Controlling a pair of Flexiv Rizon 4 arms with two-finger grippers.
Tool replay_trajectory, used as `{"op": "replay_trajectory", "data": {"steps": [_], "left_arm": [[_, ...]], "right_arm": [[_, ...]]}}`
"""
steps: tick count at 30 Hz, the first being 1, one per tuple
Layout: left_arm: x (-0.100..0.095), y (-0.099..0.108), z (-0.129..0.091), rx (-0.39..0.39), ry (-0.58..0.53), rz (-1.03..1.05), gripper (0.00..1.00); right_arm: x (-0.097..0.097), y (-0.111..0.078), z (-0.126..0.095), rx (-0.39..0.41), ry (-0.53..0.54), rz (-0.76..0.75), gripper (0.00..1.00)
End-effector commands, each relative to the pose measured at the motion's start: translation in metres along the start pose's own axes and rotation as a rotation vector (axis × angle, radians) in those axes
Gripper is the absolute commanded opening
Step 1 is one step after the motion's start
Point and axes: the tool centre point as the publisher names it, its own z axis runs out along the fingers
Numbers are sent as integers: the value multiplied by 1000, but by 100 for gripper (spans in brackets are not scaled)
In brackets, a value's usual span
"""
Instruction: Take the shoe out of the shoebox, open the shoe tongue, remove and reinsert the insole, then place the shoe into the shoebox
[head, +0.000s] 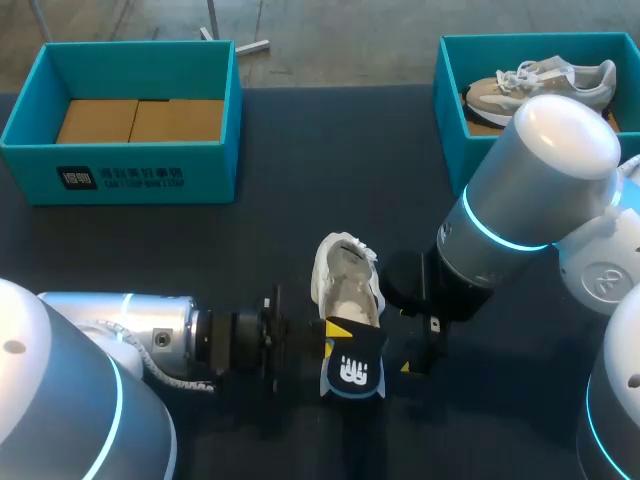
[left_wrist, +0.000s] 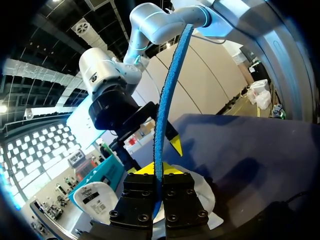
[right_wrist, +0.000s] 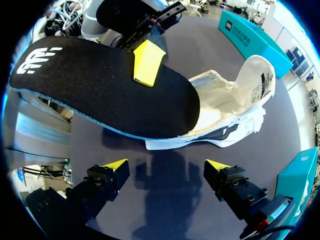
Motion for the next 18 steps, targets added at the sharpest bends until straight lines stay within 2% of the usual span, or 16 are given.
{"op": "replay_trajectory", "data": {"steps": [1, 18], "left_arm": [[1, 2, 2, -10, -6, 0, 0], [-2, 18, 4, -62, -31, 12, 0]], "right_arm": [[1, 0, 1, 2, -3, 1, 100], [1, 0, 1, 2, -3, 1, 100]]}}
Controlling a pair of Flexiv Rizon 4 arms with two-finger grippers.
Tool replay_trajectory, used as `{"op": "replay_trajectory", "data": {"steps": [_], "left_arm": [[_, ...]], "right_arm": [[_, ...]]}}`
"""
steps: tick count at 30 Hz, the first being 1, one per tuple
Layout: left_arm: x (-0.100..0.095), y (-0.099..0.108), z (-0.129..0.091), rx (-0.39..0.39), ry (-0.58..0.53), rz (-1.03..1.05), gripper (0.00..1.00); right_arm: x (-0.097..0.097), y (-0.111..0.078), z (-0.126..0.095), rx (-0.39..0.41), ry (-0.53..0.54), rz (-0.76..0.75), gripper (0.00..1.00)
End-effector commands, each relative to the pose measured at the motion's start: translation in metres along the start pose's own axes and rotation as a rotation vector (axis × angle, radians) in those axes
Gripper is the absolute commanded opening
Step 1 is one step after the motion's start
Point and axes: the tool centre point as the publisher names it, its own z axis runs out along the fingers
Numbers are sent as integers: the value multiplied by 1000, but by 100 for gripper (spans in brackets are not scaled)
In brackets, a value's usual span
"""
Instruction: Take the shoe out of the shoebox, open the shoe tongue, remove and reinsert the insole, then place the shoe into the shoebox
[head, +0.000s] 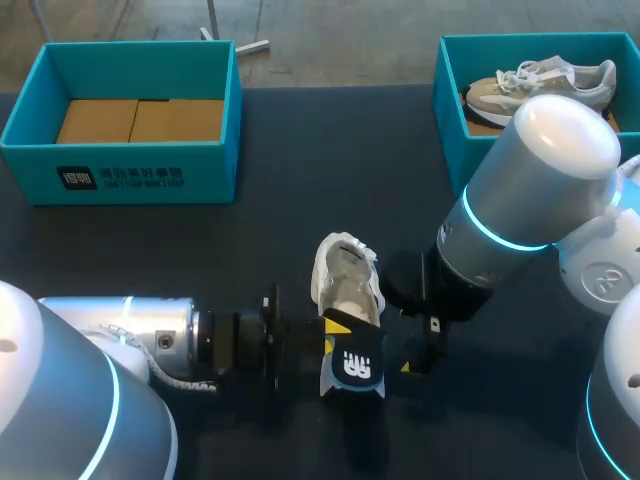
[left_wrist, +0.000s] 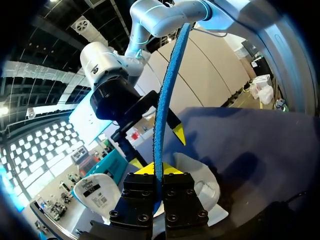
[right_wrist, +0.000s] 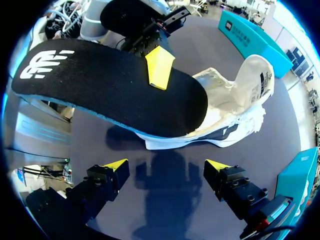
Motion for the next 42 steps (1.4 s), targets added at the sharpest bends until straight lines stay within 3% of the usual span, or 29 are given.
{"op": "replay_trajectory", "data": {"steps": [1, 42], "left_arm": [[1, 1, 5, -13, -7, 1, 0], [-7, 33, 12, -182, -41, 57, 0]], "right_arm": [[1, 0, 1, 2, -3, 1, 100], [1, 0, 1, 2, -3, 1, 100]]}}
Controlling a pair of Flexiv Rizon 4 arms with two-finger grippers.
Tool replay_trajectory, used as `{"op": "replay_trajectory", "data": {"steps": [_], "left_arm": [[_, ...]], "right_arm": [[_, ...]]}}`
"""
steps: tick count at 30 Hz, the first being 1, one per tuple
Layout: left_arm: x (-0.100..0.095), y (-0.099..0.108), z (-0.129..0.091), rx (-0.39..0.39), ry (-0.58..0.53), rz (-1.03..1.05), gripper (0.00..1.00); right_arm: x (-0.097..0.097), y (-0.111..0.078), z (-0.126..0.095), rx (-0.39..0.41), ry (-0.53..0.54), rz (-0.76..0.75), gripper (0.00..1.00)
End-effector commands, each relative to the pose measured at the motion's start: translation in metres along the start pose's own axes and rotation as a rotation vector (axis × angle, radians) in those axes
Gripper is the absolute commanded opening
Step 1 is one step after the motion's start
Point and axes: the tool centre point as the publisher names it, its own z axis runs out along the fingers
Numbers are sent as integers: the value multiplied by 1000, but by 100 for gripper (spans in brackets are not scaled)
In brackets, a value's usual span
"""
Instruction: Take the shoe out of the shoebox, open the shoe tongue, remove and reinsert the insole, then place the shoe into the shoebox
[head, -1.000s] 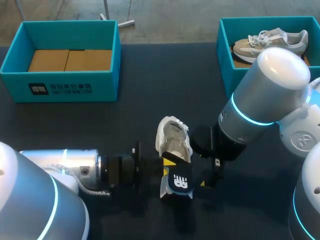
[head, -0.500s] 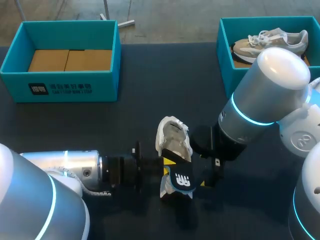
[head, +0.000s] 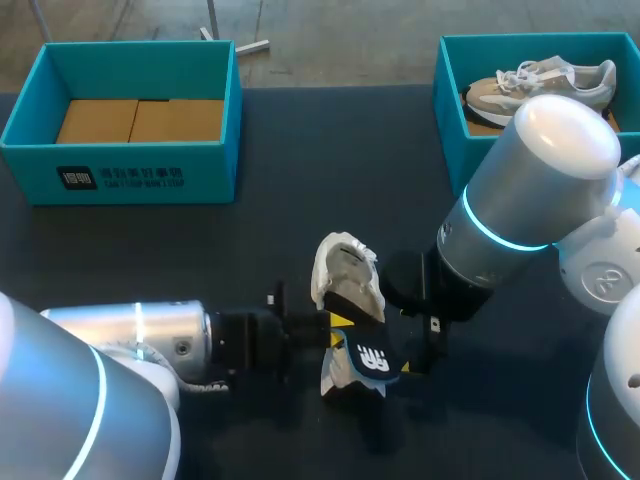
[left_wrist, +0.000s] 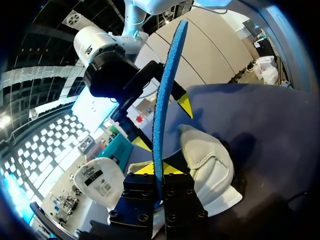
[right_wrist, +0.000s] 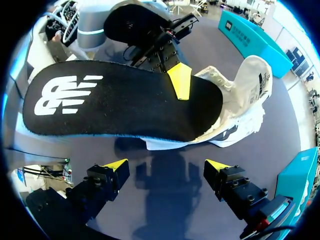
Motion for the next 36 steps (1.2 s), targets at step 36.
{"op": "replay_trajectory", "data": {"steps": [36], "left_arm": [[1, -14, 0, 57, 21, 6, 8]], "right_arm": [[1, 0, 1, 2, -3, 1, 100]]}}
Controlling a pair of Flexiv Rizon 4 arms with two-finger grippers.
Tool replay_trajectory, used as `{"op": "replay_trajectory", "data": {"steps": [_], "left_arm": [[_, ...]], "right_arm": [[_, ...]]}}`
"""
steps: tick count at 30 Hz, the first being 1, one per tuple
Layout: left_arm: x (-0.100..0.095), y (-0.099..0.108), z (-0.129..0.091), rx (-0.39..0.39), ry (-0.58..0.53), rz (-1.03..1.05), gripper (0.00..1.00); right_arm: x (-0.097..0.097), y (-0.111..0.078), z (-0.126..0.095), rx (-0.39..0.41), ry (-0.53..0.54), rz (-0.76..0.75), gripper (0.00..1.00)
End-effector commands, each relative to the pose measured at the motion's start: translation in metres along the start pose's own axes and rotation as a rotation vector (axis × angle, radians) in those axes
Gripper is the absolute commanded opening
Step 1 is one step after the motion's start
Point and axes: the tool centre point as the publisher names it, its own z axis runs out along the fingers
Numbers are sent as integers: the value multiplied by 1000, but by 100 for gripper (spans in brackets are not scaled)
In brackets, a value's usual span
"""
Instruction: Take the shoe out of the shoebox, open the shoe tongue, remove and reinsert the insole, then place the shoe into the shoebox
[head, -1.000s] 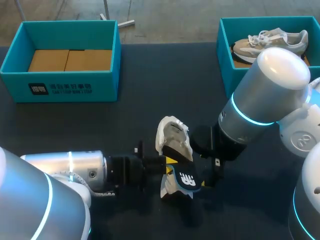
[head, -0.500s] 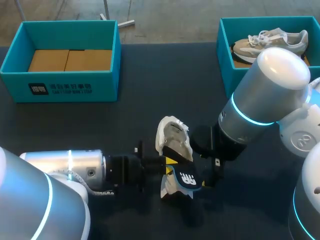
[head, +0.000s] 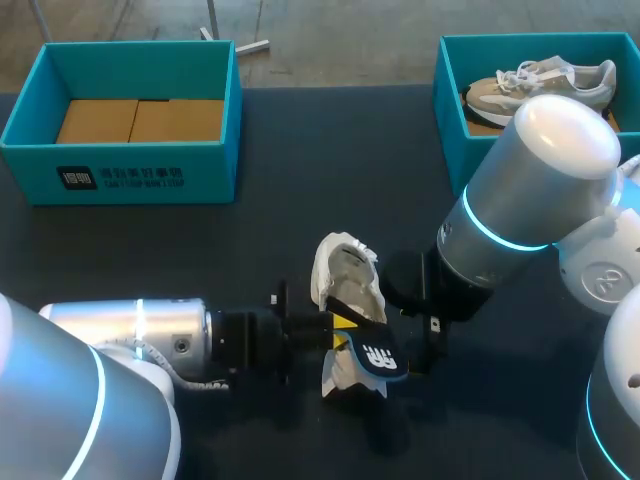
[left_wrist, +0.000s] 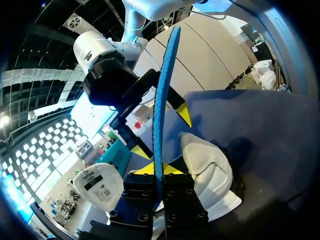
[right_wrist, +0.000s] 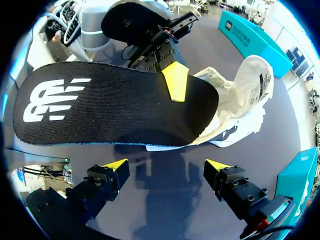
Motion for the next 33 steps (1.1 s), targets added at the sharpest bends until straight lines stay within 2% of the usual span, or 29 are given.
{"op": "replay_trajectory", "data": {"steps": [1, 11, 33], "left_arm": [[0, -3, -2, -3, 5, 3, 9], [0, -4, -4, -5, 7, 16, 20], [-3, -13, -4, -3, 14, 51, 23]], "right_arm": [[1, 0, 1, 2, -3, 1, 100], [1, 0, 1, 2, -3, 1, 100], [1, 0, 1, 2, -3, 1, 100]]}}
